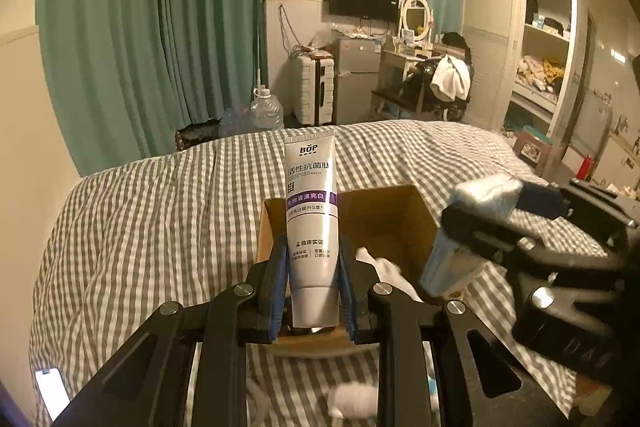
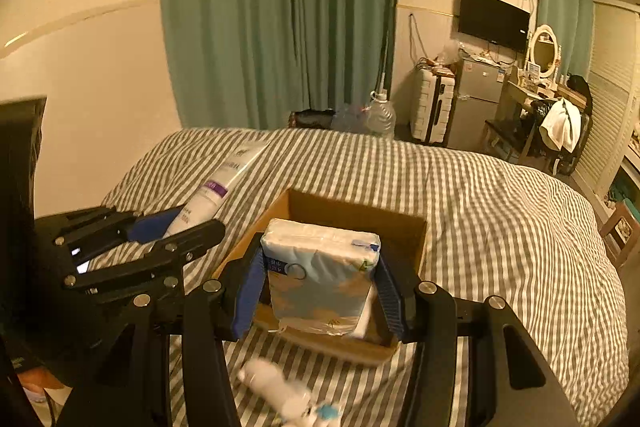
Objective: Organize objects
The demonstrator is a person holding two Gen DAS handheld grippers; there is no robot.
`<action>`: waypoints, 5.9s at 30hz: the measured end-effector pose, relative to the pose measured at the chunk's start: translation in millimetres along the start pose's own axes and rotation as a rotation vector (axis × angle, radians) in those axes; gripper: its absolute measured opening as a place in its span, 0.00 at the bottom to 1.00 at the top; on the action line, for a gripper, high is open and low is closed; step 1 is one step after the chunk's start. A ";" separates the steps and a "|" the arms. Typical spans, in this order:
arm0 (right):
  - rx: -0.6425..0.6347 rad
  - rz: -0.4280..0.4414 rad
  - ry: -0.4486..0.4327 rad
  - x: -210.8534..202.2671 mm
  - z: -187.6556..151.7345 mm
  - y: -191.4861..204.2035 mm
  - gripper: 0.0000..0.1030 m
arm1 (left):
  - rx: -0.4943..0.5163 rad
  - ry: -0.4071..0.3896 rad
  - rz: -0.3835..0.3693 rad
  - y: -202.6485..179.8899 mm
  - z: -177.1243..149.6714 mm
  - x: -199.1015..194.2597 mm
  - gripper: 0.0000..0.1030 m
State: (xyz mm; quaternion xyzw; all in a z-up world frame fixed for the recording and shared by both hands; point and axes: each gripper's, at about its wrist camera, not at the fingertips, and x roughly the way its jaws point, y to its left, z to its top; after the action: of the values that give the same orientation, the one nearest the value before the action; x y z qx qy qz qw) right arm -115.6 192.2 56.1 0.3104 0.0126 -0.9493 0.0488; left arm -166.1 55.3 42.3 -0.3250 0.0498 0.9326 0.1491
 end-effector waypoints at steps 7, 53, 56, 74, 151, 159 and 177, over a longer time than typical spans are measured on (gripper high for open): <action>0.027 -0.031 0.030 55.1 14.9 -30.4 0.50 | -0.004 0.068 0.014 3.1 6.3 68.7 0.23; 0.015 -0.101 -0.113 -113.2 35.1 3.6 0.94 | -0.013 -0.097 0.041 14.9 2.0 -104.3 0.98; -0.003 -0.098 -0.112 -126.3 27.5 15.5 0.95 | -0.015 -0.105 0.056 23.5 -10.9 -125.5 0.98; -0.042 -0.018 0.128 -47.9 -84.9 28.7 0.95 | -0.101 0.090 0.160 59.5 -133.6 -51.7 0.99; -0.069 0.067 0.359 13.4 -174.9 66.4 0.01 | -0.123 0.264 0.124 47.5 -201.6 -32.7 0.77; -0.039 0.077 0.393 43.1 -177.2 68.3 0.28 | -0.125 0.288 0.145 53.2 -205.1 -6.7 0.77; 0.010 0.094 0.541 124.5 -191.7 72.4 0.44 | -0.162 0.288 0.176 71.4 -205.8 25.3 0.77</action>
State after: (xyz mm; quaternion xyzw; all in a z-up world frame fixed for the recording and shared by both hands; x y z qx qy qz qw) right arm -95.5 120.0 -171.6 0.5533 0.0060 -0.8285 0.0863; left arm -85.4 -45.4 -135.1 -0.4603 0.0238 0.8869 0.0318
